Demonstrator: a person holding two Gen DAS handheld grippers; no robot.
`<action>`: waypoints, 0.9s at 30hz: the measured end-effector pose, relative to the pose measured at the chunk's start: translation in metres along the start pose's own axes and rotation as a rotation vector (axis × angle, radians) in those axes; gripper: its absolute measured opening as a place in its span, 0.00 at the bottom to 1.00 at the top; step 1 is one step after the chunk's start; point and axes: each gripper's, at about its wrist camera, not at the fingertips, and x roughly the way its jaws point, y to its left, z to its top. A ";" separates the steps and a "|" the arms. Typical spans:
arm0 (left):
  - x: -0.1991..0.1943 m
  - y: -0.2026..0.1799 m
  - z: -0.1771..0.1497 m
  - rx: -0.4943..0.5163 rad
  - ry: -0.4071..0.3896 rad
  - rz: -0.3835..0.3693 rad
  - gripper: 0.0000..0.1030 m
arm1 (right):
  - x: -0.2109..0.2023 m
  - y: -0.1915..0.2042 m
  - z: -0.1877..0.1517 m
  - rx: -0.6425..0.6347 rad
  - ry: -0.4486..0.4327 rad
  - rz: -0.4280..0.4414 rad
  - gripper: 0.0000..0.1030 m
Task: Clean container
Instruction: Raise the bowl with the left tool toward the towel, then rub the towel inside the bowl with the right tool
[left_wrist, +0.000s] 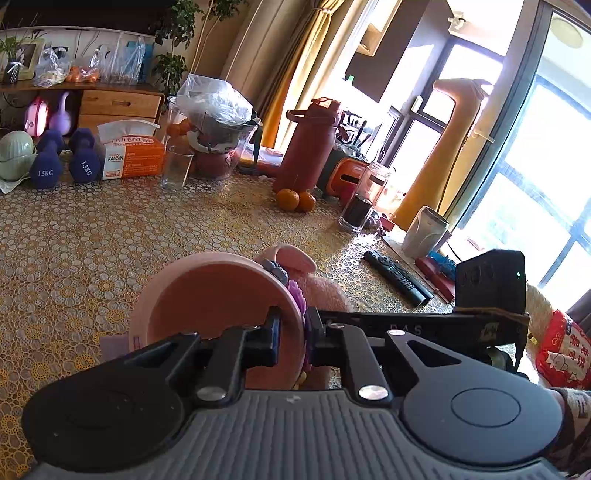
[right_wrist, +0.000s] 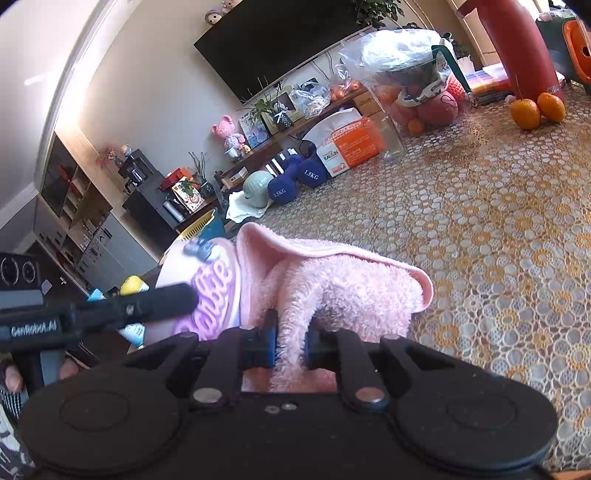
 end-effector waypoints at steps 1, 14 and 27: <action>0.001 0.001 -0.001 0.003 0.004 0.007 0.13 | 0.002 -0.002 0.004 -0.001 -0.004 -0.006 0.12; 0.004 0.010 -0.014 0.093 0.056 0.031 0.11 | 0.008 -0.021 0.019 0.020 -0.014 -0.037 0.12; -0.011 0.021 -0.025 0.004 0.076 -0.035 0.26 | 0.006 -0.010 -0.005 -0.005 0.050 0.027 0.12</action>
